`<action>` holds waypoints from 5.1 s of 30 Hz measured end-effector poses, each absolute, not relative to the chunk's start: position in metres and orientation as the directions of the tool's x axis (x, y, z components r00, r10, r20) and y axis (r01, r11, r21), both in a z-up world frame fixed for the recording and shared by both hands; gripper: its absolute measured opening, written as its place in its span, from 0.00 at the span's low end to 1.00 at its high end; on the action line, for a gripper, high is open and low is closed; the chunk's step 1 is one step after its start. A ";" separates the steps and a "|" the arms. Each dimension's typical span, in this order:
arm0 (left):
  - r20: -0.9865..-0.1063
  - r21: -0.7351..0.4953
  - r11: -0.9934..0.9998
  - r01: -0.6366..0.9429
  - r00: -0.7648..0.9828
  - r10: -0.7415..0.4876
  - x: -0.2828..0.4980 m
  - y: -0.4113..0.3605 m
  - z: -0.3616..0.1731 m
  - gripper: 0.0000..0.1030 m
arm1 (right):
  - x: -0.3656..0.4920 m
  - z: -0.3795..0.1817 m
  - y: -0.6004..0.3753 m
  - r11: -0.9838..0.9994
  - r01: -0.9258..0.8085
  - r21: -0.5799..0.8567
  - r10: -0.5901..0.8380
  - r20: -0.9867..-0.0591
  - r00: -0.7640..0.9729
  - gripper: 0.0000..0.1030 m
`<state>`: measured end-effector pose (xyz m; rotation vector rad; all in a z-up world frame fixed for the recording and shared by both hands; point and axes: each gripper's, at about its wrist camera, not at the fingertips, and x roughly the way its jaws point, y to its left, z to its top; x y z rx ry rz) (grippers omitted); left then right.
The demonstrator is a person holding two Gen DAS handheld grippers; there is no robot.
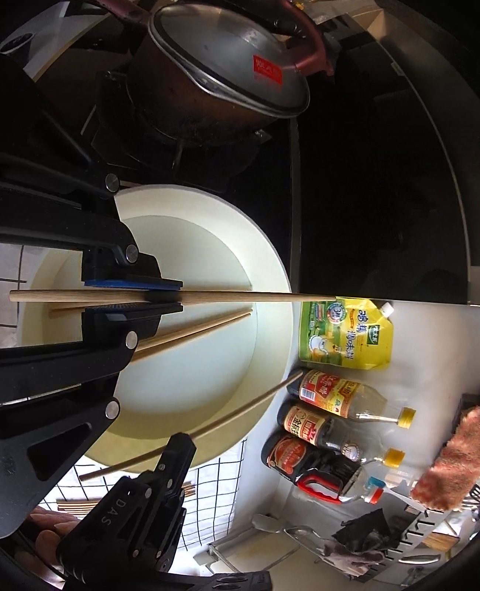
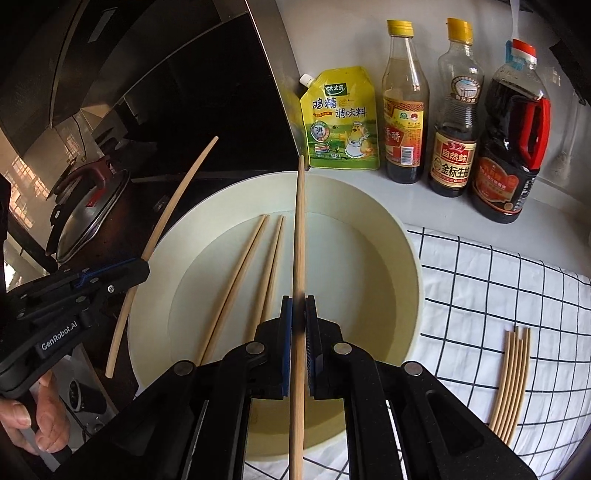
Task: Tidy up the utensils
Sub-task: 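Lower the chopsticks into the basin and open both tools, then move both open tools back toward the remaining chopsticks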
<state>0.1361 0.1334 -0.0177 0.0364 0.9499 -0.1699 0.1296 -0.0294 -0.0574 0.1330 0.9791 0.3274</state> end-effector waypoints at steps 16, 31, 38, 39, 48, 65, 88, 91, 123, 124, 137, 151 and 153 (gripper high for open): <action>-0.891 -0.045 0.986 0.162 0.439 -0.113 0.163 0.129 -0.080 0.07 | 0.167 -0.106 -0.012 0.956 -0.182 0.228 0.285 -0.868 0.407 0.07; -0.905 -0.066 0.985 0.159 0.406 -0.126 0.170 0.129 -0.085 0.07 | 0.170 -0.112 -0.014 0.959 -0.177 0.221 0.274 -0.879 0.389 0.07; -0.899 -0.070 0.985 0.159 0.418 -0.131 0.167 0.129 -0.080 0.08 | 0.164 -0.104 -0.018 0.959 -0.171 0.224 0.276 -0.870 0.408 0.19; -0.899 -0.067 0.985 0.158 0.420 -0.128 0.166 0.129 -0.079 0.08 | 0.162 -0.103 -0.019 0.960 -0.170 0.223 0.275 -0.869 0.411 0.19; -0.890 -0.034 0.990 0.140 0.447 -0.094 0.156 0.134 -0.067 0.32 | 0.145 -0.085 -0.031 0.957 -0.170 0.234 0.287 -0.842 0.457 0.24; -0.845 -0.016 0.992 0.126 0.529 -0.081 0.119 0.136 -0.039 0.80 | 0.104 -0.061 -0.050 0.964 -0.141 0.227 0.267 -0.815 0.514 0.31; -0.828 -0.034 0.971 0.237 0.538 -0.161 0.073 0.073 -0.018 0.84 | 0.041 -0.040 -0.125 0.969 -0.017 0.246 0.211 -0.791 0.575 0.39; -0.825 -0.037 0.970 0.241 0.540 -0.165 0.069 0.065 -0.017 0.84 | 0.035 -0.039 -0.133 0.969 -0.011 0.247 0.208 -0.790 0.577 0.39; -0.830 -0.056 0.944 0.325 0.510 -0.225 0.030 -0.040 -0.030 0.84 | -0.022 -0.065 -0.250 0.971 0.131 0.202 0.099 -0.831 0.547 0.48; -0.828 -0.054 0.942 0.332 0.512 -0.228 0.028 -0.043 -0.031 0.84 | -0.025 -0.068 -0.254 0.970 0.140 0.199 0.093 -0.835 0.543 0.49; -0.846 -0.036 0.932 0.362 0.485 -0.221 0.024 -0.080 -0.057 0.86 | -0.033 -0.110 -0.273 0.972 0.177 0.152 0.055 -0.887 0.459 0.51; -0.869 -0.032 0.940 0.339 0.455 -0.194 0.022 -0.085 -0.081 0.87 | -0.013 -0.140 -0.260 0.983 0.130 0.132 0.068 -0.908 0.413 0.56; -0.870 -0.031 0.939 0.343 0.454 -0.194 0.020 -0.085 -0.082 0.87 | -0.013 -0.141 -0.259 0.984 0.126 0.129 0.066 -0.909 0.412 0.56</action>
